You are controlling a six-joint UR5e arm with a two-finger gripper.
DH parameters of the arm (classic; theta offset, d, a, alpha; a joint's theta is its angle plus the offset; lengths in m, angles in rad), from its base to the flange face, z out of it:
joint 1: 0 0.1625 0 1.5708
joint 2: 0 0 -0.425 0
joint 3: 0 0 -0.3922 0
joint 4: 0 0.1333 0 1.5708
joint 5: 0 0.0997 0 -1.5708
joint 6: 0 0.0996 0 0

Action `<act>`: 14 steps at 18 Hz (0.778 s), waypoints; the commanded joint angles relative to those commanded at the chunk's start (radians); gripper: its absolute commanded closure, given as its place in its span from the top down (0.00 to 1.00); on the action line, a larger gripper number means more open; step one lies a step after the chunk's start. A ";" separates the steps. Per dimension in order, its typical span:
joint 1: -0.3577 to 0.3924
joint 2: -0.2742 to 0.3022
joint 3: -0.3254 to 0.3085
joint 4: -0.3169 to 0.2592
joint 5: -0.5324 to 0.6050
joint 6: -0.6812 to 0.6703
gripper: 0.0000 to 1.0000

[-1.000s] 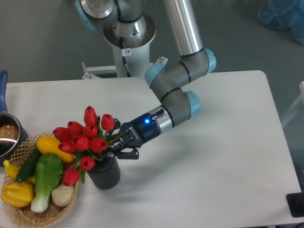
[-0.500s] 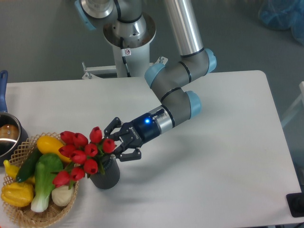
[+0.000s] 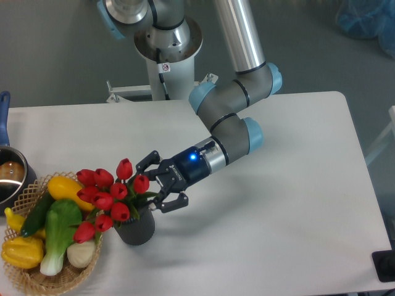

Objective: Insert the flowers into the vase

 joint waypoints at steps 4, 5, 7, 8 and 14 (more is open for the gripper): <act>0.026 0.075 -0.006 -0.005 0.134 -0.009 1.00; 0.029 0.086 -0.005 -0.005 0.188 -0.009 1.00; 0.034 0.094 -0.001 -0.006 0.241 -0.014 1.00; 0.049 0.095 0.002 -0.006 0.244 -0.021 1.00; 0.144 0.120 0.074 -0.005 0.345 -0.055 1.00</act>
